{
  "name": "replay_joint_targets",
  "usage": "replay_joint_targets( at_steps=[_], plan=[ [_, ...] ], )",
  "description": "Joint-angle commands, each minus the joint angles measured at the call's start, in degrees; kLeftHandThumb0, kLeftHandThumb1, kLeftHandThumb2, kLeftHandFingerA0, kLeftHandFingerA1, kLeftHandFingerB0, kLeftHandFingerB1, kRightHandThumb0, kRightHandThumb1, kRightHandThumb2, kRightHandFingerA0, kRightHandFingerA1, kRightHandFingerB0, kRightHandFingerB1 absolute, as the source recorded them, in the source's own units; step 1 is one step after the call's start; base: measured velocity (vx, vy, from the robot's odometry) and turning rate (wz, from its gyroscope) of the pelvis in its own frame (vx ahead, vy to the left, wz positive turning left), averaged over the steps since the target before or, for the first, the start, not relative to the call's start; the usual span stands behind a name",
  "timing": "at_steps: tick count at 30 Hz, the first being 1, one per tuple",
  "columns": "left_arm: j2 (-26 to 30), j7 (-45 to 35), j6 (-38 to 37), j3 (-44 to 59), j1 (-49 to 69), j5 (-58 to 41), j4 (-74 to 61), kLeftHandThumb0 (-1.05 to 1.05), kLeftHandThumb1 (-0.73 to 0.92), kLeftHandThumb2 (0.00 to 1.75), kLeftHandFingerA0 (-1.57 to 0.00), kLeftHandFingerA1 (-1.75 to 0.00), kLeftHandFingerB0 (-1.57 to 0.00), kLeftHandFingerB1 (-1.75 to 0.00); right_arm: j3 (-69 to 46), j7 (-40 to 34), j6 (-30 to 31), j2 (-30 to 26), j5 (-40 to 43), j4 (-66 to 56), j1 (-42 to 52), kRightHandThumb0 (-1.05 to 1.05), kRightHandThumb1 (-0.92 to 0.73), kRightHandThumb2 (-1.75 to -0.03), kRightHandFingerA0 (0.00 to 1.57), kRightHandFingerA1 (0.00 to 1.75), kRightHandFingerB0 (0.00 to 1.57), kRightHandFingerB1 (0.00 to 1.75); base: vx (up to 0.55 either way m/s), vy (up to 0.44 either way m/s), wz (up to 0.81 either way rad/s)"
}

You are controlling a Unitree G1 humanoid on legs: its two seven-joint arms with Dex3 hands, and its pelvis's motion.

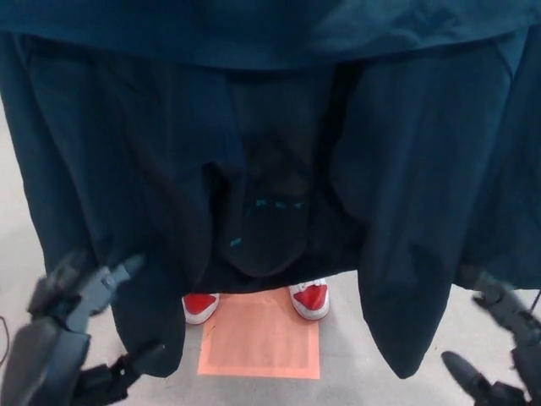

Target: A person hands a coat to the robot and the robot grabs it with both hands and holds it while the person wears the coat.

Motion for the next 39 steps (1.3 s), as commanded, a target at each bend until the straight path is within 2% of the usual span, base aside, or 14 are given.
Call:
replay_joint_targets(
  at_steps=[1,2,3,4,6,7,17,18,20,28,36,37,38,39],
  plan=[
    [7.8,-4.5,-14.6,16.1,6.2,-5.4,-31.9,-0.77,0.51,0.82,-0.07,-0.39,-0.16,-0.4,-15.4,3.4,-9.7,-5.7,5.7,-31.5,6.2,-0.61,-0.66,-0.62,0.24,0.41,0.06,0.18,0.0,0.0,0.0],
    [8.8,-5.6,-13.8,17.2,5.2,-7.4,-33.4,-0.37,0.28,0.91,-0.01,-0.5,0.0,-0.47,-17.1,3.5,-9.3,-6.3,5.3,-32.5,4.6,-0.64,-0.69,-0.6,0.27,0.41,0.04,0.24,0.0,0.0,0.0],
    [10.0,-6.8,-11.7,19.1,2.9,-9.3,-35.6,-0.79,0.49,0.84,-0.06,-0.3,-0.14,-0.4,-18.9,4.9,-8.1,-8.0,7.4,-33.8,1.9,-0.67,-0.54,-0.84,0.18,0.5,0.03,0.2,0.0,0.0,0.0],
    [11.3,-8.3,-9.3,20.1,1.2,-12.0,-37.4,-0.38,0.26,0.89,0.0,-0.5,0.0,-0.47,-20.0,6.3,-6.6,-9.3,9.4,-34.9,-0.3,-0.59,-0.65,-0.62,0.21,0.41,0.03,0.16,0.0,0.0,0.0],
    [12.3,-9.5,-7.9,20.4,-0.2,-14.5,-38.0,-0.38,0.26,0.9,0.0,-0.5,0.0,-0.47,-20.6,7.0,-5.7,-10.1,10.6,-35.3,-2.1,-0.61,-0.65,-0.59,0.21,0.39,0.01,0.23,0.0,0.0,0.0],
    [15.1,-11.1,-7.2,20.8,-5.2,-16.6,-35.4,-0.38,0.29,0.92,0.0,-0.49,0.0,-0.47,-21.1,8.1,-2.8,-11.5,11.7,-35.3,-6.9,-0.7,-0.52,-0.84,0.17,0.48,0.04,0.23,0.0,0.0,0.0],
    [23.5,-20.3,5.1,19.9,-26.9,-20.9,-27.3,-0.38,0.3,0.94,0.0,-0.48,0.0,-0.47,-19.0,17.2,10.6,-20.4,13.8,-29.5,-32.4,-0.76,-0.59,-0.98,0.04,0.4,0.02,0.25,0.0,0.0,0.0],
    [25.3,-23.3,7.1,18.2,-33.1,-21.2,-23.6,-0.81,0.57,0.96,-0.05,-0.29,-0.05,-0.37,-17.2,19.9,13.2,-22.2,13.5,-25.8,-38.8,-0.88,-0.65,-0.99,0.09,0.29,0.09,0.16,0.0,0.0,0.0],
    [26.3,-25.7,9.7,16.9,-36.9,-21.2,-21.9,-0.88,0.62,0.98,-0.09,-0.2,-0.09,-0.32,-15.9,21.7,14.4,-23.1,13.7,-23.3,-42.8,-0.88,-0.64,-0.98,0.1,0.29,0.09,0.17,0.0,0.0,0.0],
    [27.0,-37.0,15.2,5.8,-60.5,-11.9,-2.9,-0.85,0.59,1.01,0.0,-0.2,-0.06,-0.23,-4.8,36.2,18.3,-26.4,10.0,-2.2,-66.2,-0.87,-0.65,-1.01,0.01,0.23,0.0,0.09,0.0,0.0,0.0],
    [26.5,-48.0,21.0,-1.8,-68.2,-9.8,4.9,-0.95,0.64,1.05,-0.03,-0.1,-0.06,-0.12,4.8,47.5,20.4,-25.2,7.4,9.3,-76.4,-0.83,-0.59,-0.96,0.0,0.21,0.0,0.09,0.0,0.0,0.0],
    [26.7,-49.8,22.0,-2.9,-68.5,-9.7,4.9,-1.0,0.79,0.66,0.0,-0.21,0.0,-0.22,6.0,48.9,21.1,-24.9,7.4,10.0,-76.9,-0.83,-0.58,-0.95,0.0,0.18,0.0,0.09,0.0,0.0,0.0],
    [26.8,-51.0,22.2,-3.5,-68.6,-9.8,5.1,-0.9,0.61,1.05,0.0,-0.12,0.0,-0.13,6.6,49.6,21.2,-24.8,7.4,10.3,-77.0,-0.83,-0.58,-0.95,0.0,0.17,0.0,0.08,0.0,0.0,0.0],
    [27.2,-53.8,22.8,-4.7,-68.5,-10.6,5.1,-0.92,0.6,1.04,0.0,-0.13,0.0,-0.13,7.6,51.5,21.5,-24.6,8.3,10.5,-76.6,-0.82,-0.55,-0.93,0.01,0.25,0.0,0.09,0.0,0.0,0.0]
  ],
)
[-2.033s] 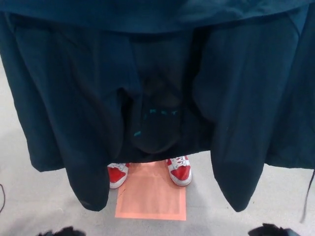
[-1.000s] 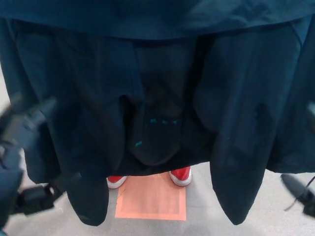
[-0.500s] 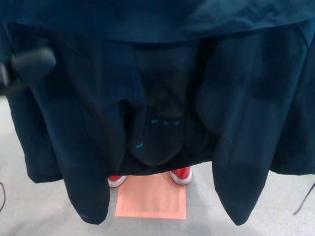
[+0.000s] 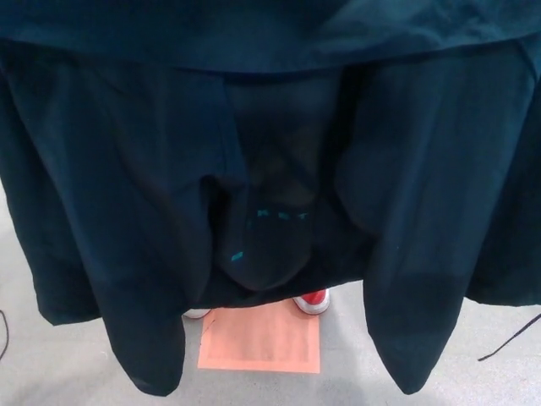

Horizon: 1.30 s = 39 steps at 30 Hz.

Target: A person hands a coat to the robot and the robot grabs it with both hands and holds it while the person wears the coat.

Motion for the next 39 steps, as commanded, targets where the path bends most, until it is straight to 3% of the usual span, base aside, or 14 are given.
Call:
replay_joint_targets(
  at_steps=[1,2,3,9,10,16,17,19,22,23,27,28,29,39],
  plan=[
    [4.0,-28.7,15.0,-11.0,-9.2,1.7,8.7,-0.92,0.6,1.04,0.0,-0.13,0.0,-0.13,11.8,27.7,10.0,-2.3,0.9,12.0,-10.4,-0.82,-0.55,-0.93,0.01,0.25,0.0,0.09,0.0,0.0,0.0],
    [4.2,-30.0,15.2,-11.5,-8.8,1.0,8.2,-0.89,0.58,1.03,-0.02,-0.15,-0.02,-0.15,12.3,28.8,10.4,-2.5,1.7,11.7,-10.0,-0.81,-0.69,-0.61,0.1,0.27,0.0,0.08,0.0,0.0,0.0],
    [4.7,-31.7,15.3,-12.0,-8.4,0.1,7.8,-0.98,0.64,1.04,-0.06,-0.09,-0.09,-0.08,12.6,29.7,10.8,-2.4,2.7,11.2,-9.3,-0.82,-0.54,-0.94,0.05,0.33,0.0,0.1,0.0,0.0,0.0],
    [6.9,-41.3,20.6,-14.4,-7.9,-4.8,3.8,-1.01,0.65,1.03,-0.03,-0.07,-0.05,-0.02,15.1,36.8,14.8,-3.4,6.6,8.0,-6.8,-0.82,-0.52,-0.93,0.01,0.19,0.0,0.08,0.0,0.0,0.0],
    [7.3,-43.8,22.6,-15.1,-8.2,-6.2,2.8,-0.99,0.64,1.02,-0.03,-0.08,-0.04,-0.04,15.8,39.3,16.6,-3.5,7.7,7.3,-6.7,-0.85,-0.67,-0.61,0.02,0.25,0.0,0.07,0.0,0.0,0.0],
    [7.9,-49.2,26.9,-16.3,-9.8,-8.5,1.1,-0.95,0.61,1.0,0.0,-0.05,0.0,-0.04,19.1,46.0,22.1,-4.2,7.5,4.3,-8.8,-0.8,-0.49,-0.92,0.03,0.25,0.01,0.11,0.0,0.0,0.0],
    [7.9,-50.2,27.9,-16.5,-10.2,-8.9,1.2,-0.94,0.61,0.99,0.0,-0.05,0.0,-0.05,19.7,47.3,24.0,-4.0,7.8,4.0,-9.4,-0.85,-0.63,-0.6,0.16,0.3,0.0,0.16,0.0,0.0,0.0],
    [7.8,-52.3,30.1,-16.9,-11.2,-9.6,1.5,-0.95,0.61,0.96,0.0,-0.02,0.0,-0.02,21.6,50.4,25.2,-3.9,6.8,4.4,-11.0,-0.86,-0.52,-0.91,0.43,0.55,0.0,0.02,0.0,0.0,0.0],
    [7.7,-54.2,31.1,-17.7,-12.6,-9.0,2.1,-0.93,0.59,0.97,0.0,-0.05,0.0,-0.04,24.3,54.0,24.9,-3.5,4.5,5.9,-13.8,-0.89,-0.63,-0.59,0.64,0.44,0.0,0.15,0.0,0.0,0.0],
    [7.6,-54.7,30.6,-17.9,-13.0,-8.5,2.5,-0.93,0.59,0.97,0.0,-0.04,0.0,-0.04,25.4,55.3,24.3,-3.4,3.6,6.5,-14.8,-0.88,-0.53,-0.92,0.51,0.56,0.0,0.02,0.0,0.0,0.0],
    [7.0,-55.8,30.9,-18.3,-14.4,-7.4,3.5,-0.91,0.58,0.96,0.0,-0.05,0.0,-0.05,28.2,58.7,24.2,-2.7,1.2,8.3,-18.3,-0.89,-0.66,-0.61,0.35,0.37,0.0,0.11,0.0,0.0,0.0],
    [6.4,-56.0,30.5,-18.7,-15.4,-6.6,4.3,-0.91,0.59,0.97,0.0,-0.07,0.0,-0.04,29.0,59.7,23.6,-2.2,0.4,9.5,-19.8,-0.84,-0.5,-0.95,0.01,0.24,0.0,0.08,0.0,0.0,0.0],
    [6.0,-56.2,30.4,-19.0,-16.1,-6.1,5.0,-0.92,0.59,0.97,0.0,-0.07,0.0,-0.04,29.7,60.3,23.5,-1.7,-0.3,10.2,-20.9,-0.91,-0.65,-0.61,0.1,0.29,0.0,0.11,0.0,0.0,0.0],
    [3.4,-57.9,32.3,-21.9,-20.3,-2.1,7.2,-0.96,0.6,0.97,0.0,-0.05,0.0,0.0,33.6,59.8,26.5,1.8,-4.3,17.9,-25.7,-0.85,-0.51,-0.89,0.23,0.48,0.0,0.05,0.0,0.0,0.0]
  ],
)
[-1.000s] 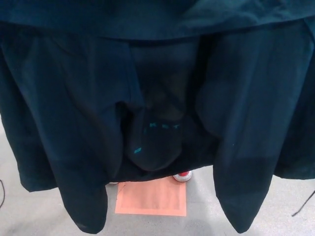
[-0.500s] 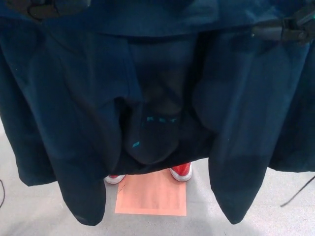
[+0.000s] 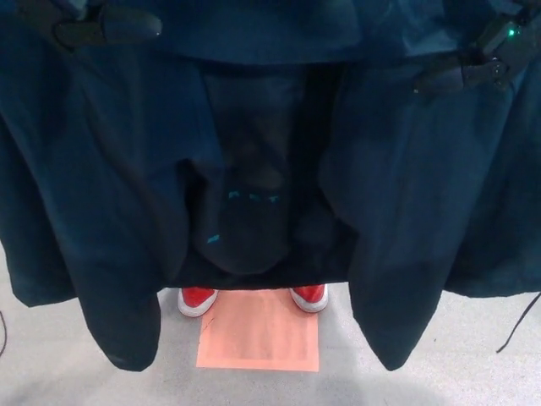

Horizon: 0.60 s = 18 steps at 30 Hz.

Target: A person hands a coat to the robot and the robot grabs it with both hands and holds it while the person wears the coat.

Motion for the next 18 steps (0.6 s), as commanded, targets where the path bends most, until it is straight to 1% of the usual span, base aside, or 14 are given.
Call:
replay_joint_targets(
  at_steps=[1,2,4,5,6,7,8,9,10,11,13,15,17,18],
  plan=[
    [0.5,-22.3,15.2,-5.6,-8.7,-0.5,3.0,-0.95,0.6,0.97,0.0,-0.05,0.0,0.0,9.6,23.8,10.4,1.6,-4.8,8.1,-10.3,-0.88,-0.66,-0.61,0.35,0.41,0.0,0.06,0.0,0.0,0.0],
    [0.0,-22.4,15.9,-6.1,-8.7,-0.4,3.2,-0.94,0.58,0.96,0.0,-0.04,0.0,-0.01,10.5,23.3,10.3,1.7,-6.3,8.7,-10.4,-0.89,-0.66,-0.61,0.28,0.41,0.0,0.09,0.0,0.0,0.0],
    [-0.2,-22.7,16.7,-6.4,-8.8,-0.2,3.4,-0.94,0.58,0.95,0.0,-0.03,0.0,0.0,11.3,22.9,11.2,1.9,-7.3,9.4,-10.8,-0.89,-0.65,-0.61,0.26,0.4,0.0,0.11,0.0,0.0,0.0],
    [-0.3,-23.0,17.0,-6.7,-9.1,0.0,3.6,-0.94,0.58,0.95,0.0,-0.03,0.0,0.0,11.5,22.7,11.8,2.1,-7.5,10.0,-11.0,-0.84,-0.49,-0.88,0.17,0.48,0.0,0.07,0.0,0.0,0.0],
    [-0.3,-23.3,17.2,-7.1,-9.1,0.4,3.5,-0.95,0.58,0.96,0.0,-0.03,0.0,0.0,11.8,22.5,11.8,2.2,-7.7,10.5,-11.2,-0.88,-0.64,-0.6,0.22,0.39,0.0,0.12,0.0,0.0,0.0],
    [-0.2,-23.5,17.4,-7.2,-9.2,0.6,3.3,-0.9,0.55,0.95,0.0,-0.07,0.0,-0.05,11.9,22.4,11.6,2.2,-7.8,11.0,-11.4,-0.88,-0.53,-0.75,0.15,0.42,0.0,0.05,0.0,0.0,0.0],
    [-0.1,-23.7,17.6,-7.3,-9.4,0.7,3.1,-0.9,0.55,0.95,0.0,-0.07,0.0,-0.05,12.0,22.3,11.5,2.2,-7.8,11.6,-11.7,-0.88,-0.53,-0.75,0.15,0.42,0.0,0.05,0.0,0.0,0.0],
    [-0.1,-24.2,18.0,-7.4,-9.6,0.6,2.9,-0.88,0.54,0.94,0.0,-0.08,0.0,-0.06,12.2,22.3,11.5,2.3,-7.8,12.3,-11.9,-0.83,-0.51,-0.88,0.14,0.46,0.0,0.06,0.0,0.0,0.0],
    [-0.1,-24.5,18.4,-7.6,-9.4,0.6,2.5,-0.88,0.54,0.94,0.0,-0.07,0.0,-0.06,12.2,22.4,11.5,2.2,-7.7,12.3,-11.7,-0.85,-0.62,-0.61,0.11,0.35,0.0,0.1,0.0,0.0,0.0],
    [-0.1,-25.5,19.8,-8.2,-9.3,0.7,1.8,-0.93,0.56,0.93,0.0,0.0,0.0,0.0,12.4,22.8,11.6,2.3,-7.7,12.7,-11.5,-0.82,-0.5,-0.89,0.05,0.37,0.0,0.05,0.0,0.0,0.0],
    [-0.4,-26.4,21.4,-8.7,-9.2,0.6,1.5,-0.92,0.55,0.92,0.0,0.0,0.0,0.0,12.7,22.7,11.6,2.5,-7.9,13.4,-11.4,-0.82,-0.49,-0.9,0.01,0.32,0.0,0.06,0.0,0.0,0.0],
    [-0.3,-26.6,20.9,-8.9,-8.7,0.9,1.5,-0.88,0.52,0.91,0.0,-0.04,0.0,-0.03,13.4,22.5,11.0,2.8,-8.7,13.9,-11.5,-0.85,-0.5,-0.89,0.07,0.34,0.0,0.03,0.0,0.0,0.0],
    [-0.5,-26.7,20.6,-9.0,-8.6,1.2,1.9,-0.86,0.51,0.91,0.0,-0.05,0.0,-0.04,13.7,22.2,11.4,3.1,-9.5,14.3,-11.7,-0.85,-0.5,-0.9,0.04,0.37,0.0,0.02,0.0,0.0,0.0],
    [-0.8,-26.7,20.9,-9.7,-8.8,2.4,2.3,-0.85,0.49,0.91,0.0,-0.06,0.0,-0.06,14.4,20.5,10.7,2.8,-11.7,13.7,-11.5,-0.84,-0.51,-0.9,0.04,0.38,0.0,0.04,0.0,0.0,0.0]
  ],
)
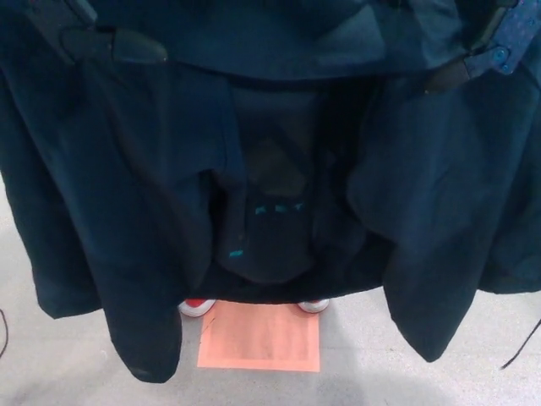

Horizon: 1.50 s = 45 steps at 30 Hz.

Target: A person hands a coat to the robot and the robot grabs it with both hands and holds it while the person wears the coat.

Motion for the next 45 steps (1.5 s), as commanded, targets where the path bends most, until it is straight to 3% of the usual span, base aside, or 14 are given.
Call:
replay_joint_targets(
  at_steps=[1,6,7,19,28,29,30,31,32,33,36,37,41,45],
  plan=[
    [-0.2,-9.7,8.9,-2.7,-1.1,2.6,0.9,-0.84,0.48,0.91,0.0,-0.07,0.0,-0.07,3.8,6.0,3.6,0.5,-7.6,2.6,-0.2,-0.85,-0.53,-0.91,0.05,0.43,0.0,0.03,0.0,0.0,0.0],
    [-1.9,-9.3,7.7,-4.4,-1.9,5.5,2.7,-0.95,0.51,0.77,0.0,-0.11,0.0,-0.09,4.5,5.6,2.7,0.5,-10.3,4.3,-0.8,-0.87,-0.54,-0.93,0.02,0.35,0.0,0.02,0.0,0.0,0.0],
    [-2.2,-9.2,7.2,-4.7,-2.2,6.0,3.3,-0.84,0.48,0.92,0.0,-0.1,0.0,-0.08,4.4,5.5,2.9,0.6,-10.6,4.4,-0.8,-0.86,-0.53,-0.92,0.04,0.36,0.0,0.03,0.0,0.0,0.0],
    [-5.6,-5.8,4.5,-7.2,-3.7,12.4,9.6,-0.92,0.52,0.93,0.0,-0.06,0.0,0.0,2.3,5.3,3.7,2.1,-12.5,4.8,0.5,-0.85,-0.52,-0.9,0.04,0.43,0.0,0.03,0.0,0.0,0.0],
    [-5.4,4.7,-2.9,-10.8,-4.1,23.4,11.1,-0.93,0.5,0.98,0.0,-0.09,0.0,-0.03,1.6,4.3,3.9,2.9,-14.2,6.2,0.9,-0.83,-0.49,-0.89,0.04,0.41,0.0,0.03,0.0,0.0,0.0],
    [-5.6,4.9,-2.7,-11.2,-4.1,24.2,11.3,-0.89,0.49,0.95,0.0,-0.11,0.0,-0.06,1.7,4.1,3.6,2.9,-14.3,6.2,1.0,-0.87,-0.48,-0.73,0.1,0.38,0.0,0.01,0.0,0.0,0.0],
    [-5.9,4.8,-2.1,-11.6,-4.1,24.8,11.6,-0.89,0.49,0.95,0.0,-0.11,0.0,-0.06,1.8,4.0,3.4,2.9,-14.4,6.3,1.1,-0.87,-0.48,-0.73,0.1,0.38,0.0,0.01,0.0,0.0,0.0],
    [-6.0,4.8,-1.9,-11.9,-4.2,25.3,12.0,-0.89,0.48,0.95,-0.01,-0.12,0.0,-0.07,1.7,3.6,3.1,3.0,-14.3,6.6,1.2,-0.85,-0.6,-0.58,0.13,0.33,0.0,0.04,0.0,0.0,0.0],
    [-6.2,4.7,-1.9,-12.3,-4.3,25.8,12.4,-0.9,0.49,0.95,-0.01,-0.12,0.0,-0.05,1.7,3.3,2.9,3.0,-14.4,6.9,1.2,-0.83,-0.48,-0.86,0.07,0.38,0.0,0.02,0.0,0.0,0.0],
    [-6.4,4.6,-2.0,-12.7,-4.3,26.1,12.7,-0.92,0.51,0.96,-0.03,-0.1,-0.02,-0.02,1.7,3.0,2.8,3.0,-14.4,7.0,1.4,-0.85,-0.59,-0.59,0.14,0.33,0.0,0.04,0.0,0.0,0.0],
    [-6.6,4.5,-3.0,-13.6,-4.1,27.1,12.9,-0.91,0.51,0.96,-0.06,-0.17,-0.05,-0.04,1.2,1.5,2.3,3.1,-14.1,7.9,2.1,-0.84,-0.55,-0.58,0.11,0.3,0.0,0.08,0.0,0.0,0.0],
    [-6.7,4.5,-3.4,-13.8,-3.7,27.3,12.9,-0.9,0.51,0.96,-0.07,-0.17,-0.06,-0.04,0.9,0.4,2.0,3.3,-14.0,8.6,2.6,-0.77,-0.43,-0.83,0.07,0.33,0.0,0.06,0.0,0.0,0.0],
    [-7.2,3.8,-4.2,-15.5,-3.7,29.1,13.6,-0.88,0.47,0.95,-0.01,-0.16,0.0,-0.06,0.6,-0.8,1.7,3.7,-14.4,9.4,3.6,-0.76,-0.44,-0.81,0.18,0.46,0.0,0.04,0.0,0.0,0.0],
    [-7.8,3.7,-3.8,-15.3,-3.2,29.7,13.9,-0.9,0.47,0.96,-0.01,-0.15,0.0,-0.05,0.8,-1.1,2.1,4.3,-15.3,10.1,3.6,-0.77,-0.45,-0.81,0.16,0.47,0.0,0.04,0.0,0.0,0.0]
  ],
)
